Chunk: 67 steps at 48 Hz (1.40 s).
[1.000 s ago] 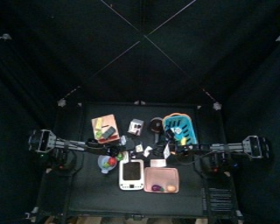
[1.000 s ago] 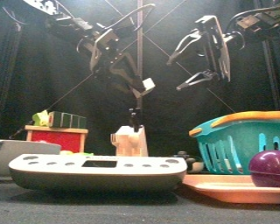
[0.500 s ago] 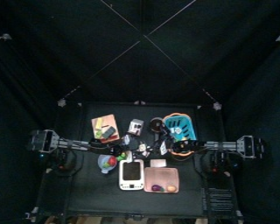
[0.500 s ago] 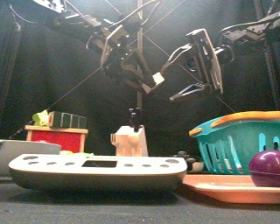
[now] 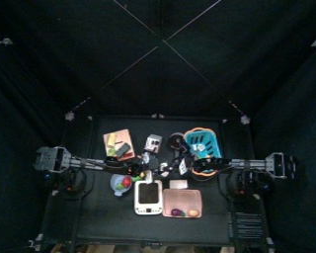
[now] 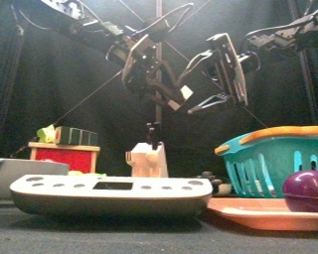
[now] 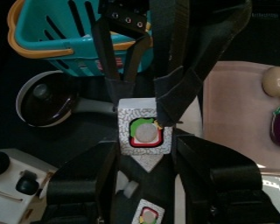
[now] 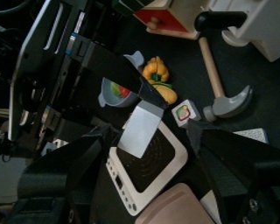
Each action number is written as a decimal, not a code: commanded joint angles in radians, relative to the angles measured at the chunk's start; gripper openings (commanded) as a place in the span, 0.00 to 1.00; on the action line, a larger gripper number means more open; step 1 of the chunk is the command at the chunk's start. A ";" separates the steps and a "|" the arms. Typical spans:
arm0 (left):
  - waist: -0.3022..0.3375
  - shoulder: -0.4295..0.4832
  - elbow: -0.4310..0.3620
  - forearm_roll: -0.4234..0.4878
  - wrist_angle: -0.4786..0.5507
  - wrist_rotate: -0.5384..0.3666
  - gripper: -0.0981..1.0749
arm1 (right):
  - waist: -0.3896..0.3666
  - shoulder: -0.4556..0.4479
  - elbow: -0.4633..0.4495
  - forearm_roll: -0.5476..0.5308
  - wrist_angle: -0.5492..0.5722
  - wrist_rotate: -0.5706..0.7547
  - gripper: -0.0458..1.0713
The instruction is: Hand over sushi piece
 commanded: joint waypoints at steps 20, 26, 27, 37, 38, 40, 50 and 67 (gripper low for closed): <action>0.003 0.002 -0.032 -0.005 -0.006 -0.005 0.74 | -0.021 0.002 -0.015 0.005 -0.003 0.002 0.60; 0.003 0.003 -0.031 -0.029 -0.005 -0.003 0.76 | -0.020 0.002 -0.012 0.008 -0.002 0.002 0.56; 0.003 0.003 -0.029 -0.032 -0.006 -0.003 0.76 | -0.020 0.002 -0.012 0.009 -0.002 0.002 0.56; 0.005 0.002 -0.006 -0.100 -0.005 -0.003 0.86 | -0.020 -0.003 -0.005 0.015 -0.002 -0.003 0.56; 0.006 -0.002 -0.003 -0.104 -0.005 -0.003 0.87 | -0.020 -0.005 -0.002 0.015 -0.002 -0.003 0.56; 0.008 -0.006 0.003 -0.114 -0.005 -0.003 0.88 | -0.020 -0.012 0.005 0.015 -0.002 -0.003 0.56; 0.006 -0.046 0.040 -0.120 -0.015 -0.003 0.89 | -0.020 -0.049 0.034 0.014 0.005 -0.005 0.56; 0.012 -0.104 0.123 -0.152 -0.130 -0.005 0.89 | -0.020 -0.064 0.044 0.009 0.025 -0.011 0.56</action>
